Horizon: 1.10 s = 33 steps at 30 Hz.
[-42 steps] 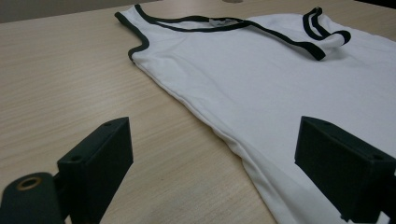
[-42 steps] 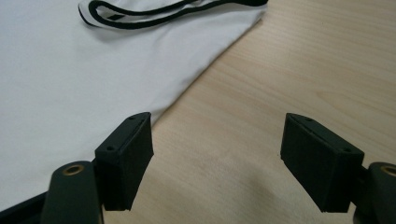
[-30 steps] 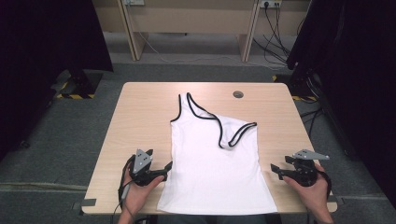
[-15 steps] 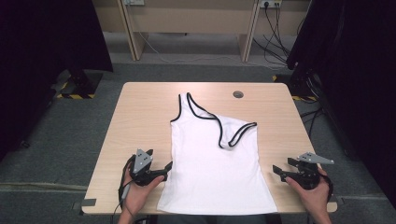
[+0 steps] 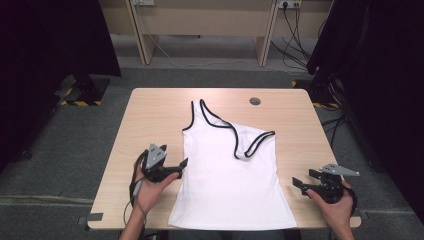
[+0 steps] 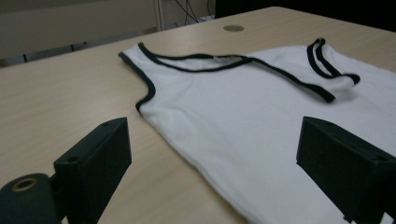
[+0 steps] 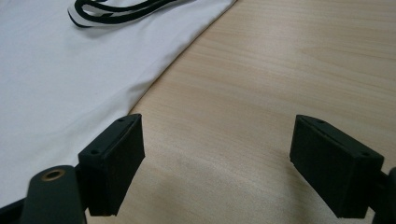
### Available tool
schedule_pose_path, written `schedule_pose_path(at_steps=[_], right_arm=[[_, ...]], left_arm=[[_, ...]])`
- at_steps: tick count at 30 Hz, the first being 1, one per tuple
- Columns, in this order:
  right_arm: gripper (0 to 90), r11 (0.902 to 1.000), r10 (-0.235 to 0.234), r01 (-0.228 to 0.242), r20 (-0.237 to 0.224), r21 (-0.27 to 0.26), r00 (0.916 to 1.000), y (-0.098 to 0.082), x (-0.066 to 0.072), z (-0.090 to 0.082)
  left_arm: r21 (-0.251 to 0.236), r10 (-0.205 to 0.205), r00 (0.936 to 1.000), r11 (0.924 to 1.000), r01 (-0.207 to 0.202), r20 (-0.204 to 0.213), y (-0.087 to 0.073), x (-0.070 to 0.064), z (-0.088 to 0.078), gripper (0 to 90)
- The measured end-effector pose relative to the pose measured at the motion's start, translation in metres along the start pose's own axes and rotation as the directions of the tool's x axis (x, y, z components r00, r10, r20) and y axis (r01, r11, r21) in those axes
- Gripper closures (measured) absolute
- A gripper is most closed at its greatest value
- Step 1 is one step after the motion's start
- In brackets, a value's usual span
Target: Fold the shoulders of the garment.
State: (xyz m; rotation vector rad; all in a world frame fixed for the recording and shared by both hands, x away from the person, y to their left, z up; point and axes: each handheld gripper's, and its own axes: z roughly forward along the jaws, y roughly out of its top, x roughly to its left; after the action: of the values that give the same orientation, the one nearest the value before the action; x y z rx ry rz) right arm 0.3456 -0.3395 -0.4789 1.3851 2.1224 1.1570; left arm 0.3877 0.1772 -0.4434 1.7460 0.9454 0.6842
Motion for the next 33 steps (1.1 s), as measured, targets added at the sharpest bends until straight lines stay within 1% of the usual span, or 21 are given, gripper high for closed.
schedule_pose_path(at_steps=[3, 5, 8, 10, 11, 15, 17, 19, 21, 22, 27, 29, 33], right_arm=[[18.2, 1.0000, -0.004, 0.004, -0.001, -0.002, 1.0000, 0.000, 0.000, 0.000], [18.2, 1.0000, 0.000, 0.000, -0.004, -0.005, 1.0000, -0.001, 0.000, -0.001], [18.2, 1.0000, 0.004, -0.004, -0.009, -0.006, 0.9999, -0.001, -0.001, -0.001], [18.3, 0.9999, 0.007, -0.007, -0.009, -0.011, 0.9999, -0.001, -0.001, -0.002], [18.3, 0.9999, 0.006, -0.007, -0.010, -0.012, 0.9999, -0.001, -0.001, -0.002], [18.3, 0.9999, 0.006, -0.006, -0.014, -0.013, 0.9999, -0.001, -0.001, -0.002], [18.3, 0.9998, 0.009, -0.010, -0.018, -0.015, 0.9998, -0.002, -0.001, -0.002], [18.3, 0.9997, 0.014, -0.014, -0.021, -0.018, 0.9997, -0.002, -0.002, -0.003], [18.3, 0.9997, 0.018, -0.018, -0.021, -0.018, 0.9996, -0.002, -0.002, -0.003], [18.3, 0.9997, 0.017, -0.018, -0.023, -0.018, 0.9996, -0.002, -0.002, -0.003], [18.3, 0.9998, 0.012, -0.012, -0.023, -0.018, 0.9997, -0.002, -0.002, -0.003], [18.3, 0.9998, 0.010, -0.010, -0.024, -0.016, 0.9997, -0.002, -0.002, -0.003], [18.3, 0.9998, 0.011, -0.011, -0.027, -0.015, 0.9996, -0.002, -0.002, -0.003]], left_arm=[[0.003, 0.011, 0.9999, 0.9999, -0.011, 0.012, 0.020, 0.010, 0.021, 11.6], [0.022, 0.026, 0.9995, 0.9994, -0.027, 0.020, 0.030, 0.016, 0.036, 13.7], [0.051, 0.041, 0.9987, 0.9978, -0.042, 0.030, 0.042, 0.024, 0.057, 17.9], [0.073, 0.045, 0.9983, 0.9962, -0.048, 0.036, 0.047, 0.029, 0.071, 20.3], [0.087, 0.043, 0.9984, 0.9951, -0.046, 0.036, 0.048, 0.033, 0.077, 21.6], [0.136, 0.010, 0.9998, 0.9907, -0.012, 0.020, 0.052, 0.049, 0.101, 25.0], [0.162, 0.013, 0.9998, 0.9867, -0.015, 0.012, 0.053, 0.054, 0.112, 26.3], [0.182, 0.000, 0.9999, 0.9832, -0.002, 0.010, 0.055, 0.060, 0.122, 27.0], [0.200, -0.005, 1.0000, 0.9799, 0.005, -0.001, 0.055, 0.065, 0.132, 29.7], [0.206, -0.014, 0.9999, 0.9785, 0.015, -0.005, 0.054, 0.067, 0.137, 30.4], [0.242, -0.022, 0.9997, 0.9699, 0.024, -0.012, 0.054, 0.074, 0.156, 33.3], [0.253, -0.035, 0.9992, 0.9667, 0.038, -0.016, 0.054, 0.077, 0.163, 34.3], [0.286, -0.066, 0.9972, 0.9554, 0.074, -0.035, 0.054, 0.085, 0.177, 35.9]])
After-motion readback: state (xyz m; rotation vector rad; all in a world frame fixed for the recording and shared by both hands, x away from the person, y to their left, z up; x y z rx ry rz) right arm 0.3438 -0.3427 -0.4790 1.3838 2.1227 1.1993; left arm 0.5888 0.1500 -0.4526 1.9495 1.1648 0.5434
